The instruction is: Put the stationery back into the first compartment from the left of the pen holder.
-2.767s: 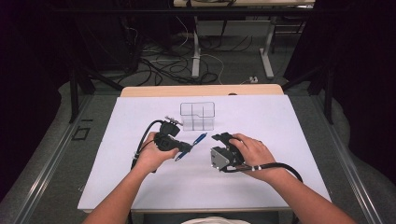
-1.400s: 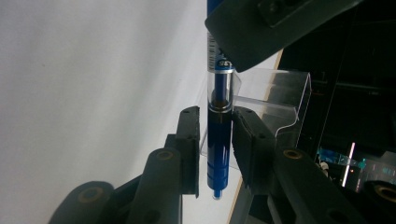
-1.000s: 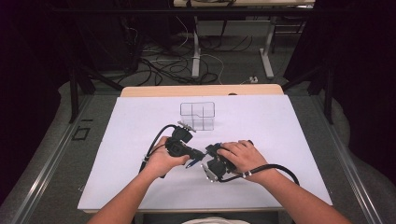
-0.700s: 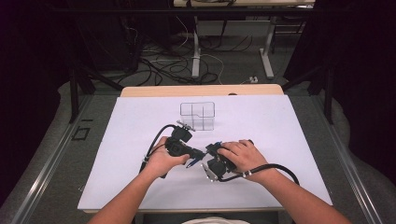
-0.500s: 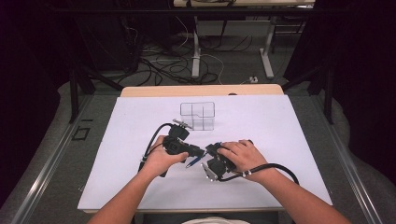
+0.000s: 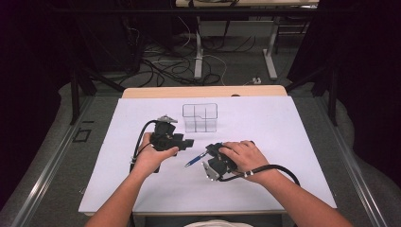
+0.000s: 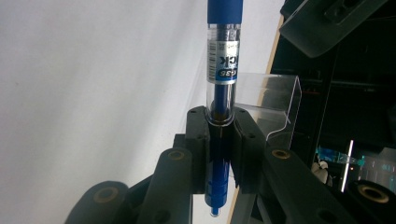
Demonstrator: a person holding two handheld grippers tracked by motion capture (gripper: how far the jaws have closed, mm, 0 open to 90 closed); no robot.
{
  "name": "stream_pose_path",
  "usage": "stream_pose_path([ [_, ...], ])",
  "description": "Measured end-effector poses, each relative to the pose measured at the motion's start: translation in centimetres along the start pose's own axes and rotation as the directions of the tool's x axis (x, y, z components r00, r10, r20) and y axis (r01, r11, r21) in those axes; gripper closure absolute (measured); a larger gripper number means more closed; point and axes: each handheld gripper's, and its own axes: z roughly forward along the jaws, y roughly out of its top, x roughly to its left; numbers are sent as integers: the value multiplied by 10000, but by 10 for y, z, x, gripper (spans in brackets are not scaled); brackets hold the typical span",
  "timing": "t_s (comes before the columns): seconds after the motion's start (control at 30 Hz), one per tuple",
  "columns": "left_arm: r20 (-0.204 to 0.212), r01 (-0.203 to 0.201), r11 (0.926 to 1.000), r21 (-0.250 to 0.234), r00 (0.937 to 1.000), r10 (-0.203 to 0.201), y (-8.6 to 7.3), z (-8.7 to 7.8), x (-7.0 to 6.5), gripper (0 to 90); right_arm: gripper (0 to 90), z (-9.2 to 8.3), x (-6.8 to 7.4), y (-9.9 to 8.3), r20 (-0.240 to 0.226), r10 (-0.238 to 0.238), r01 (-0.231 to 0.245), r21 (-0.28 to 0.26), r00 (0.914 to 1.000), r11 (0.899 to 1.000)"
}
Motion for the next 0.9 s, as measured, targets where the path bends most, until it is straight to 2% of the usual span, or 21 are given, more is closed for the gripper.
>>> stream_pose_path([
  [0.1, -343, 62, 9997, -244, 9994, -71, -1, -3, 8, 384, 790, 0, -1, 1, -35, 298, -298, 64, 9995, 9995],
  [0.13, -464, -9, 9995, -303, 9989, -5, -1, -5, 12, 372, 790, 1, -3, 1, 10, 287, -287, -39, 9996, 9996],
  [0.17, -554, 87, 9993, -367, 9984, -107, -2, -5, 14, 357, 790, 1, -3, 1, 227, 525, -523, -90, 9984, 9986],
  [0.2, -718, 22, 9993, -379, 9974, -49, -2, -7, 18, 343, 789, 1, -5, 1, 158, 530, -528, -150, 9985, 9985],
  [0.3, -1056, -47, 9980, -630, 9944, -19, -3, -10, 28, 315, 789, 2, -10, 1, 236, 1112, -1103, -376, 9935, 9932],
  [0.4, -1469, 93, 9967, -810, 9889, -211, -4, -16, 42, 271, 789, 6, -16, 1, 168, 1867, -1854, -604, 9823, 9808],
  [0.47, -1585, 424, 9947, -934, 9857, -569, -7, -20, 52, 265, 790, 9, -22, 0, 26, 2372, -2363, -772, 9715, 9686],
  [0.5, -1665, 492, 9938, -997, 9839, -654, -8, -22, 56, 263, 790, 11, -25, 0, -9, 2723, -2716, -766, 9622, 9594],
  [0.53, -1698, 595, 9916, -1150, 9823, -786, -9, -24, 60, 253, 790, 14, -29, -2, -56, 2857, -2851, -900, 9583, 9543],
  [0.57, -1797, 648, 9903, -1226, 9799, -864, -10, -25, 63, 233, 790, 16, -33, -2, -206, 3225, -3231, -859, 9463, 9425],
  [0.6, -1915, 560, 9903, -1273, 9782, -799, -11, -27, 67, 214, 790, 19, -37, -4, -204, 3321, -3324, -1032, 9430, 9375],
  [0.63, -2019, 601, 9888, -1364, 9755, -872, -12, -28, 70, 196, 790, 20, -42, -5, -358, 3466, -3484, -923, 9373, 9328],
  [0.67, -2035, 642, 9876, -1434, 9747, -929, -13, -29, 72, 170, 790, 24, -47, -6, -369, 3846, -3863, -1001, 9224, 9169],
  [0.73, -2161, 620, 9869, -1487, 9719, -936, -15, -31, 77, 158, 790, 28, -54, -7, -470, 4158, -4185, -1095, 9082, 9016],
  [0.77, -2218, 635, 9860, -1539, 9703, -971, -16, -32, 79, 154, 790, 31, -59, -8, -546, 4412, -4445, -1190, 8958, 8878],
  [0.8, -2288, 716, 9842, -1618, 9675, -1080, -17, -32, 81, 146, 790, 33, -64, -9, -645, 4493, -4539, -1230, 8911, 8825],
  [0.87, -2416, 769, 9834, -1644, 9634, -1157, -18, -32, 84, 104, 790, 38, -72, -10, -760, 4927, -4985, -1454, 8669, 8546],
  [0.9, -2453, 802, 9825, -1682, 9619, -1205, -18, -32, 86, 83, 790, 41, -76, -9, -772, 5287, -5341, -1524, 8453, 8316],
])
